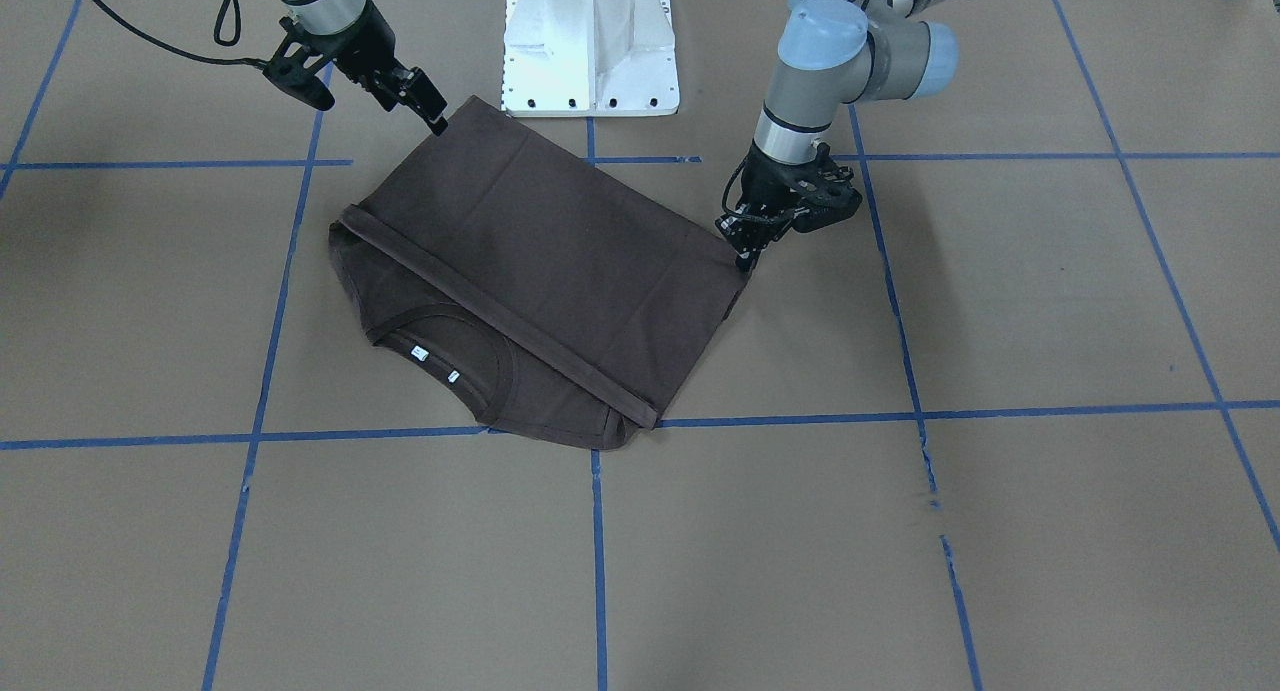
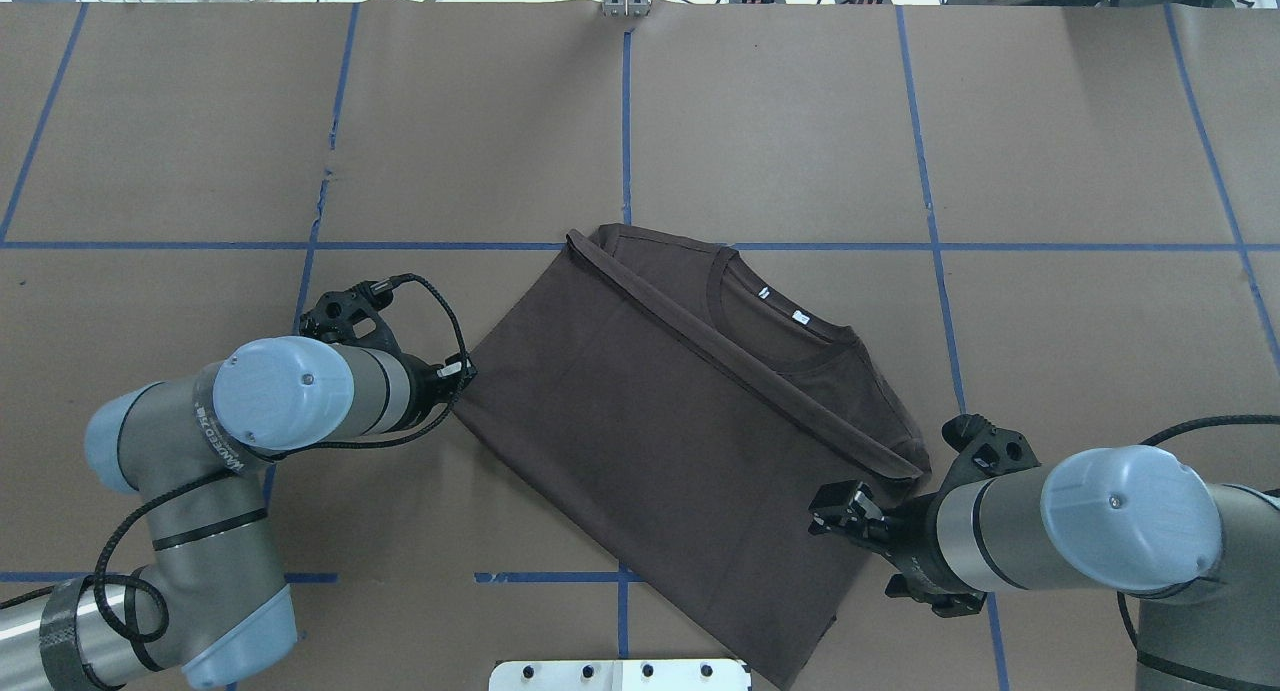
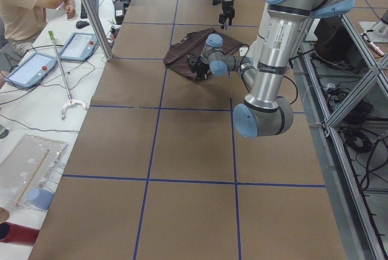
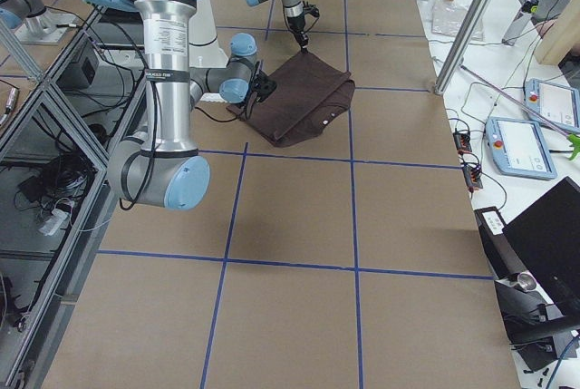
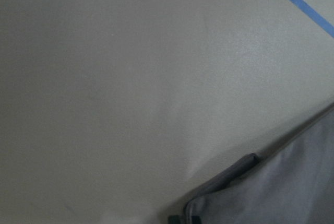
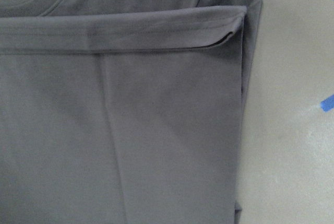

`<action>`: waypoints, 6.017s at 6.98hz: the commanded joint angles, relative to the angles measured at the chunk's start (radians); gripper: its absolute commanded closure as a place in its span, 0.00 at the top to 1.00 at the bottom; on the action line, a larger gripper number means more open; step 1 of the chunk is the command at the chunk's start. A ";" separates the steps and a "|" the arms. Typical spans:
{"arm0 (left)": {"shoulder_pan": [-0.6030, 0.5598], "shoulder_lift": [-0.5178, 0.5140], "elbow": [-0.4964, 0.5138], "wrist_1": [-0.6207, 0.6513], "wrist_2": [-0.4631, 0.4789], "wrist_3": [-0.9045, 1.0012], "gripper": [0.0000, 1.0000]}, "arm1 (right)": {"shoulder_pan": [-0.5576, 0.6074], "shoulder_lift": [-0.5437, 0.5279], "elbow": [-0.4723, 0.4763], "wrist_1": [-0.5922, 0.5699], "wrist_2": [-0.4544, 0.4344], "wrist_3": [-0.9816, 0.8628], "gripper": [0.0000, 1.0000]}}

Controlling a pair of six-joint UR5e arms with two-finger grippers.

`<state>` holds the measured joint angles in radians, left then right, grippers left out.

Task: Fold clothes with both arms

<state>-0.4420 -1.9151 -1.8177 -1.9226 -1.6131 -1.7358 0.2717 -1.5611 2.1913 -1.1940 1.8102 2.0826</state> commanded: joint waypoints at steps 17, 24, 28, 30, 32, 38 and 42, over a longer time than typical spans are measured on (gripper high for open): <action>-0.325 -0.167 0.271 -0.351 -0.186 0.180 0.95 | 0.017 0.513 -0.378 -0.398 -0.178 -0.849 1.00; -0.331 -0.167 0.235 -0.330 -0.218 0.159 0.95 | 0.086 0.259 -0.220 -0.474 -0.109 -1.046 1.00; -0.333 -0.163 0.210 -0.309 -0.217 0.156 0.95 | 0.068 0.404 -0.248 -0.410 -0.117 -0.483 0.98; -0.331 -0.162 0.212 -0.309 -0.215 0.154 0.95 | 0.058 0.403 -0.341 -0.183 -0.132 -0.061 0.85; -0.331 -0.160 0.212 -0.309 -0.215 0.154 0.95 | 0.055 0.403 -0.341 -0.185 -0.134 -0.017 0.69; -0.331 -0.160 0.212 -0.309 -0.212 0.154 0.97 | 0.049 0.404 -0.372 -0.179 -0.132 -0.016 0.70; -0.331 -0.159 0.212 -0.309 -0.211 0.128 0.98 | 0.049 0.411 -0.380 -0.179 -0.132 -0.016 0.63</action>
<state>-0.7731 -2.0740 -1.6061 -2.2318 -1.8241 -1.6018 0.3206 -1.1538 1.8144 -1.3719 1.6788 2.0663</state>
